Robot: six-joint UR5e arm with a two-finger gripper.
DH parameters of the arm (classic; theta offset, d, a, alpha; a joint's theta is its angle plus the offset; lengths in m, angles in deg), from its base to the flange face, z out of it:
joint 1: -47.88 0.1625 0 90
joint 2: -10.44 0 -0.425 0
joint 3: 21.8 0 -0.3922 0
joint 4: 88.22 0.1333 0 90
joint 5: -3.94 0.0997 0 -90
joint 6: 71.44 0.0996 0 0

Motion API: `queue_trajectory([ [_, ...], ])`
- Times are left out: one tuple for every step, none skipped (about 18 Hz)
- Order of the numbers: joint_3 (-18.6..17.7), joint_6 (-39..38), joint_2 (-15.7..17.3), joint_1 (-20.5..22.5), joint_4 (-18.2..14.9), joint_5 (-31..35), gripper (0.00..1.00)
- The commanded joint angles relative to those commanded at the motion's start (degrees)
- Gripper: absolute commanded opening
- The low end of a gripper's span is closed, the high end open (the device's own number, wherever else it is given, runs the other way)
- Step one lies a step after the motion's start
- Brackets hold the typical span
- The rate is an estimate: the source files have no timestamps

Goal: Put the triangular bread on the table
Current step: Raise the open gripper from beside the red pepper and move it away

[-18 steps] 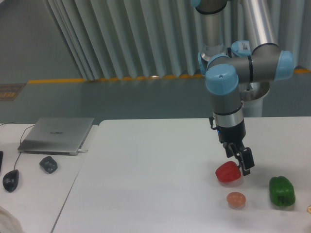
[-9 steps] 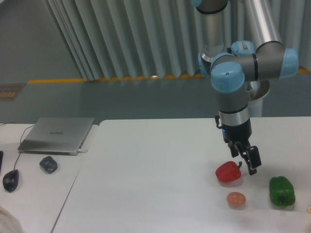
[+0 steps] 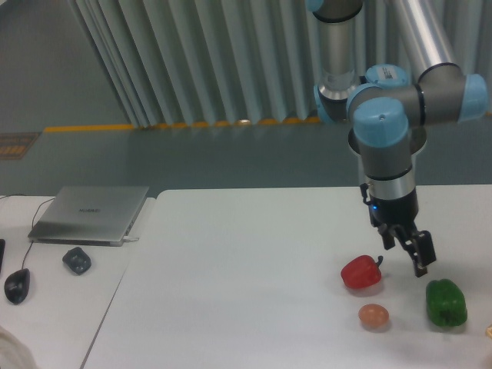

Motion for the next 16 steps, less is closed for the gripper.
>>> queue_trajectory([
  [0.0,3.35,0.78,1.24,-0.09,0.0,1.0],
  [-0.09,4.95,0.97,2.03,-0.09,0.0,1.0],
  [-0.09,5.66,0.97,2.39,0.0,0.09,1.0],
  [-0.09,6.19,0.88,2.74,0.0,0.09,1.0],
  [-0.26,8.9,0.79,3.44,0.09,0.44,1.0],
  [-0.35,11.19,0.79,4.32,0.09,0.44,1.0],
  [-0.35,13.3,0.79,5.46,0.17,0.18,1.0],
  [-0.35,14.36,0.71,6.34,0.26,0.17,1.0],
  [-0.26,15.42,0.53,6.96,0.35,0.17,1.0],
  [0.08,16.38,0.36,7.57,0.35,0.17,1.0],
  [0.7,16.92,0.18,8.27,0.79,0.09,1.0],
  [0.96,16.92,0.09,8.89,1.57,0.0,1.0],
  [0.97,16.66,-0.17,9.42,2.1,0.0,1.0],
  [0.97,16.05,-0.17,9.94,2.54,0.0,1.0],
  [0.97,15.35,-0.44,10.56,3.42,-0.09,1.0],
  [0.97,13.86,-1.05,10.74,4.3,-0.09,1.0],
])
